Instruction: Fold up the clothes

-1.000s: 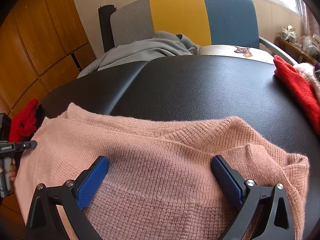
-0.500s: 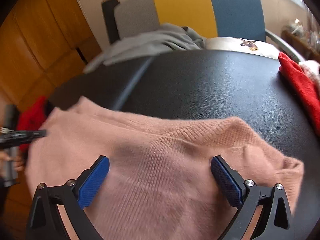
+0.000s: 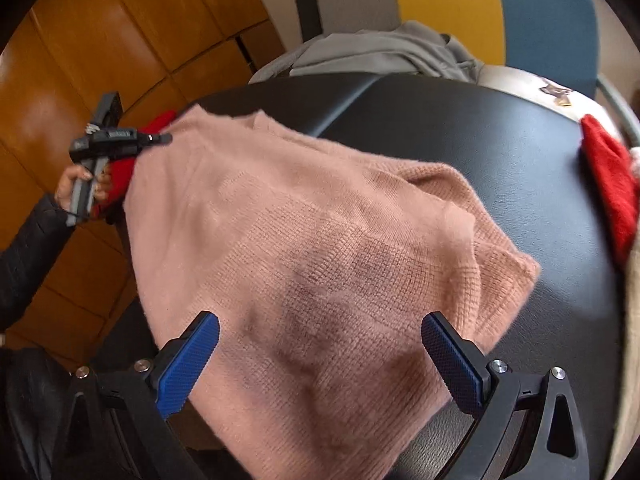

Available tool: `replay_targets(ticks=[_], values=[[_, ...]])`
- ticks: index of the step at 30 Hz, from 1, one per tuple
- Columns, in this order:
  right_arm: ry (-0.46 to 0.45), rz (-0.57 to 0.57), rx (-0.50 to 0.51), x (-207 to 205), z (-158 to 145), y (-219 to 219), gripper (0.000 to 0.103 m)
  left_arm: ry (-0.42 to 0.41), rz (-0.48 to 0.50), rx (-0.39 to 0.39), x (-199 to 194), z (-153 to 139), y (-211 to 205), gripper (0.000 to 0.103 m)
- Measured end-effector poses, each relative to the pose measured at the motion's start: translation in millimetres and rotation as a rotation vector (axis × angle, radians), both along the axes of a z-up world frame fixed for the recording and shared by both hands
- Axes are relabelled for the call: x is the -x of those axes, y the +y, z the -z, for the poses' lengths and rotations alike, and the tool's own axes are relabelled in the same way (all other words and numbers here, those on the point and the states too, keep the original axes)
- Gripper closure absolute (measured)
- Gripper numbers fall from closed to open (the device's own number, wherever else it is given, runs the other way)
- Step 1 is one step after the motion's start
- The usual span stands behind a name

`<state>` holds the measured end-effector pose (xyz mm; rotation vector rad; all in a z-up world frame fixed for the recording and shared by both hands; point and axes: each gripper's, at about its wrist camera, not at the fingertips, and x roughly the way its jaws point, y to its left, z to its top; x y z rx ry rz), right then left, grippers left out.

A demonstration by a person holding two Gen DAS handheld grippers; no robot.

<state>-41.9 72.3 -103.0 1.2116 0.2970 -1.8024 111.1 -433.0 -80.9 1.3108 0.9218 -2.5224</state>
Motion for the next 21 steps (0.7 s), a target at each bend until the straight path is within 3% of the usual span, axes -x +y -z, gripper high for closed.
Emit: replay_targets(ticks=[1, 5, 12, 15, 21], values=[[-0.023, 0.002, -0.026, 5.8, 10.6, -0.4, 0.001, -0.001, -0.001, -0.002, -1.0, -2.0, -0.4, 0.089], [0.046, -0.010, 0.008, 8.1, 30.0, 9.4, 0.000, 0.027, 0.004, -0.039, -7.2, -8.9, 5.0, 0.089], [0.166, 0.051, 0.026, -9.3, 38.4, 18.3, 0.000, 0.078, 0.023, -0.112, -9.7, -25.3, 16.0, 0.089], [0.189, 0.066, 0.030, -13.4, 39.5, 23.1, 0.000, 0.117, 0.027, -0.190, -17.0, -34.6, 21.7, 0.089], [0.193, 0.078, 0.041, -13.0, 40.5, 34.0, 0.000, 0.201, 0.086, -0.241, -19.3, -66.1, 60.6, 0.089]])
